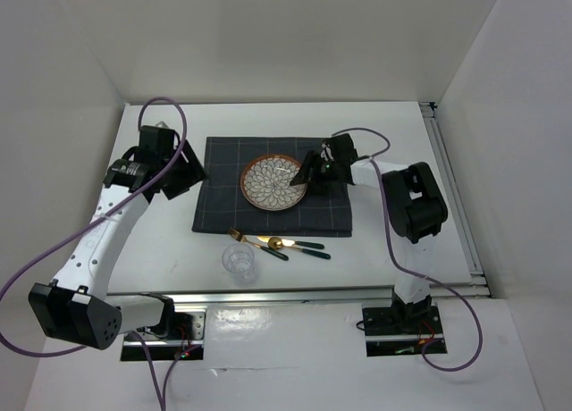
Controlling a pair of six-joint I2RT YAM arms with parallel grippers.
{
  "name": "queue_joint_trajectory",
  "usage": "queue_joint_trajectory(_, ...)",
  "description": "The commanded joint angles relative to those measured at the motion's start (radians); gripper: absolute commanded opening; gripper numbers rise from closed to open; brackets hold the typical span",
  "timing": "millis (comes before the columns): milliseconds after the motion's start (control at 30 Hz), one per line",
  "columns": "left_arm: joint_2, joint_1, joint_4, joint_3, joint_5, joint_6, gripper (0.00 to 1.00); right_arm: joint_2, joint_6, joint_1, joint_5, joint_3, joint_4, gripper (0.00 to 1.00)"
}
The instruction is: Set the dinner table for one person
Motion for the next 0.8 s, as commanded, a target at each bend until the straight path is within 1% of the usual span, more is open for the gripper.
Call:
queue_joint_trajectory(0, 0.001, -0.004, 0.020, -0.018, 0.014, 0.017, 0.76, -0.062, -0.007, 0.016, -0.013, 0.067, 0.050, 0.73)
queue_joint_trajectory(67, 0.001, -0.004, 0.020, -0.018, 0.014, 0.017, 0.76, -0.099, -0.042, 0.016, 0.030, 0.078, 0.015, 0.93)
queue_joint_trajectory(100, 0.001, -0.004, 0.020, -0.018, 0.014, 0.026, 0.76, -0.138, -0.057, 0.016, 0.088, 0.087, -0.043, 0.98)
queue_joint_trajectory(133, 0.001, -0.004, 0.009, -0.006, 0.005, 0.026, 0.76, -0.161, -0.073, 0.016, 0.122, 0.101, -0.072, 1.00)
queue_joint_trajectory(233, 0.013, -0.004, -0.014, 0.040, -0.041, 0.051, 0.77, -0.289, -0.117, 0.025, 0.269, 0.092, -0.160, 1.00)
queue_joint_trajectory(333, 0.033, -0.004, -0.057, 0.069, -0.100, 0.066, 0.77, -0.419, -0.194, 0.095, 0.383, 0.057, -0.223, 1.00)
queue_joint_trajectory(367, 0.034, -0.004, -0.057, 0.084, -0.100, 0.077, 0.77, -0.457, -0.244, 0.162, 0.383, 0.047, -0.238, 1.00)
queue_joint_trajectory(433, 0.034, 0.019, -0.057, 0.084, -0.100, 0.088, 0.77, -0.458, -0.278, 0.250, 0.394, 0.038, -0.307, 1.00)
queue_joint_trajectory(467, 0.034, 0.039, -0.057, 0.084, -0.088, 0.098, 0.77, -0.458, -0.300, 0.340, 0.394, 0.038, -0.330, 1.00)
queue_joint_trajectory(500, 0.034, 0.050, -0.043, 0.084, -0.088, 0.098, 0.77, -0.458, -0.300, 0.386, 0.394, 0.029, -0.364, 1.00)
queue_joint_trajectory(567, 0.034, 0.061, -0.031, 0.065, -0.079, 0.098, 0.77, -0.458, -0.291, 0.472, 0.394, -0.011, -0.364, 1.00)
queue_joint_trajectory(600, 0.034, 0.076, -0.031, 0.064, -0.078, 0.098, 0.77, -0.449, -0.277, 0.543, 0.409, -0.022, -0.364, 1.00)
queue_joint_trajectory(733, 0.034, 0.085, -0.022, 0.055, -0.036, 0.098, 0.77, -0.410, -0.263, 0.640, 0.399, -0.035, -0.364, 1.00)
queue_joint_trajectory(767, 0.034, 0.085, -0.022, 0.055, -0.023, 0.098, 0.77, -0.401, -0.263, 0.651, 0.408, -0.035, -0.364, 0.98)
